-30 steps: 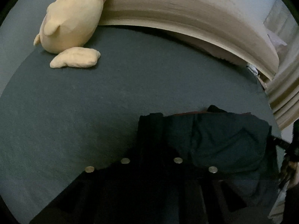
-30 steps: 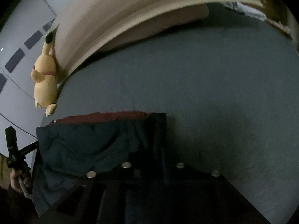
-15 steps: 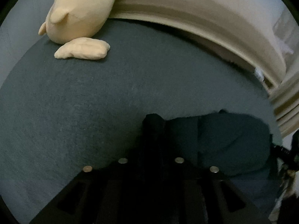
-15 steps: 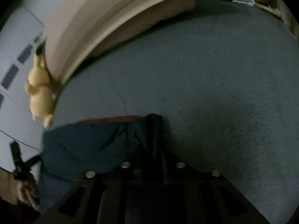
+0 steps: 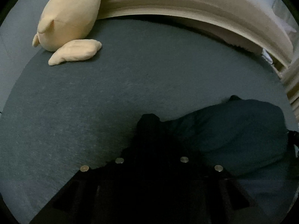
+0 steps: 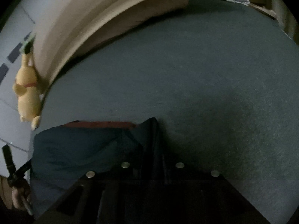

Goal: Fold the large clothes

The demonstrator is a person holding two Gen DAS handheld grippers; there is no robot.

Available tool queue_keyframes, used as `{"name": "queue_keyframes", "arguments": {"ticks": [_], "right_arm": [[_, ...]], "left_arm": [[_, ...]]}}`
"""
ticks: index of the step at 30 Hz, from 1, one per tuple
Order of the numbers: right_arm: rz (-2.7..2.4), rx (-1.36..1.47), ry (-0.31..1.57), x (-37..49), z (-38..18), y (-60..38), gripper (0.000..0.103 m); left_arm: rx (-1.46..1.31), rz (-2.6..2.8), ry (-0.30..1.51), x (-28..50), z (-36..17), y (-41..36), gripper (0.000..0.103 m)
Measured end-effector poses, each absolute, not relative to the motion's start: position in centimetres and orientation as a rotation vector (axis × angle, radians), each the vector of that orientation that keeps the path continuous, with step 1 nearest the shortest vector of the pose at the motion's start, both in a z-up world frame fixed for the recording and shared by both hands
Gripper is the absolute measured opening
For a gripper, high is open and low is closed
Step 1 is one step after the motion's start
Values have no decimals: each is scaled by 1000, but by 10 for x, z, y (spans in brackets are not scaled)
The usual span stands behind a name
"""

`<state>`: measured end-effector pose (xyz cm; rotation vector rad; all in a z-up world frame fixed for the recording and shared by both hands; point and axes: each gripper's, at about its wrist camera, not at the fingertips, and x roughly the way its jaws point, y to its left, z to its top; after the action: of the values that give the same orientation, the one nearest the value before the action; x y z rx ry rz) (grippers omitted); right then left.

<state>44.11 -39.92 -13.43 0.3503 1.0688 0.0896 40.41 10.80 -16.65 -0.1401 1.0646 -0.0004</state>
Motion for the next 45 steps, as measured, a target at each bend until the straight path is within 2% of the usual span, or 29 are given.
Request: {"name": "queue_keyframes", "arguments": {"ticks": [3, 5, 7, 9, 11, 12, 13, 16, 20, 22, 25, 30, 35, 39, 41, 45], "right_arm": [[78, 301, 1079, 446, -134, -385, 16], [41, 290, 1054, 444, -124, -387, 33], [-7, 274, 1001, 431, -107, -390, 59], [-73, 232, 916, 417, -83, -393, 60], [-76, 233, 828, 405, -57, -387, 60], [-55, 235, 809, 403, -50, -381, 61], [-30, 231, 803, 399, -45, -375, 61], [50, 161, 822, 398, -47, -332, 62], [56, 69, 906, 401, -82, -296, 62], [28, 70, 936, 407, -100, -296, 63], [-4, 88, 954, 411, -113, -304, 73], [-10, 113, 981, 415, -123, -309, 73], [-9, 104, 982, 425, -110, -302, 75], [57, 156, 878, 378, -72, -328, 76], [69, 182, 856, 348, -54, -354, 85], [89, 327, 888, 293, -61, -423, 86]], "left_arm": [[-132, 12, 1063, 410, -165, 98, 27], [-160, 45, 1037, 405, -154, 101, 27], [-177, 91, 989, 396, -135, 102, 30], [-152, 144, 922, 386, -110, 97, 35], [-123, 160, 855, 378, -89, 86, 46], [-104, 152, 826, 372, -80, 76, 57], [-82, 130, 808, 370, -74, 62, 61], [-10, 56, 811, 366, -75, 14, 61], [43, 45, 910, 377, -112, -27, 61], [46, 73, 931, 383, -126, -33, 61], [49, 87, 938, 388, -128, -33, 64], [58, 92, 950, 398, -133, -26, 65], [53, 78, 957, 395, -130, -24, 65], [-12, -3, 959, 380, -110, 8, 65], [-57, -47, 905, 354, -90, 35, 65], [-209, -76, 848, 298, -71, 107, 79]]}}
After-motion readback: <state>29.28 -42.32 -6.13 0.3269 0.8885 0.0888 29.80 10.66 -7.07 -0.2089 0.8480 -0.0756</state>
